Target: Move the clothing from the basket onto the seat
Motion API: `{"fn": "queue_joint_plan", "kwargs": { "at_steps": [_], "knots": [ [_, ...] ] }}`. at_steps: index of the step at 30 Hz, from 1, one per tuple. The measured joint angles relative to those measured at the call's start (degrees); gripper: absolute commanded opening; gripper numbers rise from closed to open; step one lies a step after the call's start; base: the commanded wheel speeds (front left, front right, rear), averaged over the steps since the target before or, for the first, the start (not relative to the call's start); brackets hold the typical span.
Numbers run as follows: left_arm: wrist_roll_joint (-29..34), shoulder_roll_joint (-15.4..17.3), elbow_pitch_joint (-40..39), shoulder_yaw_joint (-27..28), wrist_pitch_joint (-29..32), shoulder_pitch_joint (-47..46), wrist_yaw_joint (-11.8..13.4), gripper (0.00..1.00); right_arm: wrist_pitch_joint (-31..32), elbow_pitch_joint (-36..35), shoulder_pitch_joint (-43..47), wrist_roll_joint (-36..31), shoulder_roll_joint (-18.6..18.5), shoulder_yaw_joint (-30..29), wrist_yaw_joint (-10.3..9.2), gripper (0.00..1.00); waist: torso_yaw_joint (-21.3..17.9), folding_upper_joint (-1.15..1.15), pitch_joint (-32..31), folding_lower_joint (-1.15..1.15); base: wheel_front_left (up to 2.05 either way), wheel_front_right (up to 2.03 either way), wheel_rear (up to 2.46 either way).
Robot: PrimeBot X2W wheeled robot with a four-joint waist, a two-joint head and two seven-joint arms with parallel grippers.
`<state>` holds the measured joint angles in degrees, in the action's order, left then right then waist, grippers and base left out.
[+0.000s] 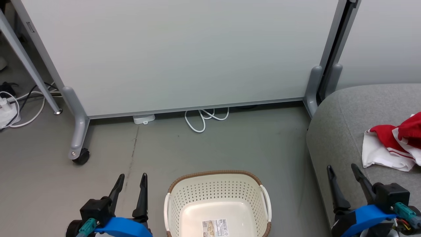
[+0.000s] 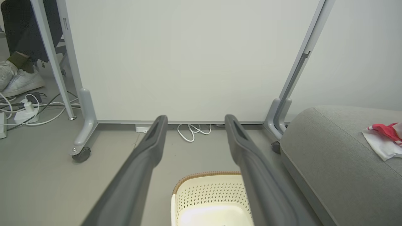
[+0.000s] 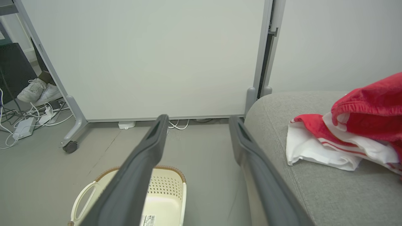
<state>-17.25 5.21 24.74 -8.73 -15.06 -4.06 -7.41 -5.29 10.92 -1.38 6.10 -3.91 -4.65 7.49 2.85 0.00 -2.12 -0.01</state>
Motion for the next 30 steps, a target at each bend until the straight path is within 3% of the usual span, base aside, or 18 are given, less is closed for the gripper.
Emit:
{"fn": "queue_joint_plan", "kwargs": {
  "at_steps": [27, 28, 30],
  "knots": [
    [0.3, 0.3, -0.4, -0.2, 0.0, 0.0, 0.0, 1.00, 0.6, -1.4, 1.6, 0.5, 0.8, 0.5, 0.00, 1.00, 1.4, 0.00, 0.8, 0.01, 0.00, 0.00, 0.00],
    [0.3, 0.2, -0.1, -0.2, 0.0, 0.1, 0.0, 0.00, 0.6, -1.0, 1.7, 0.5, 0.9, 0.5, 0.00, 0.00, 1.4, 0.00, 0.8, 0.01, 0.00, 0.00, 0.00],
    [0.3, 0.0, 0.9, -0.3, 0.3, 1.1, 0.0, 0.00, 0.7, 0.1, 2.0, 0.5, 1.0, 0.5, 0.00, 0.00, 1.4, 0.00, 0.8, 0.00, 0.00, 0.00, 0.00]
  ]
}}
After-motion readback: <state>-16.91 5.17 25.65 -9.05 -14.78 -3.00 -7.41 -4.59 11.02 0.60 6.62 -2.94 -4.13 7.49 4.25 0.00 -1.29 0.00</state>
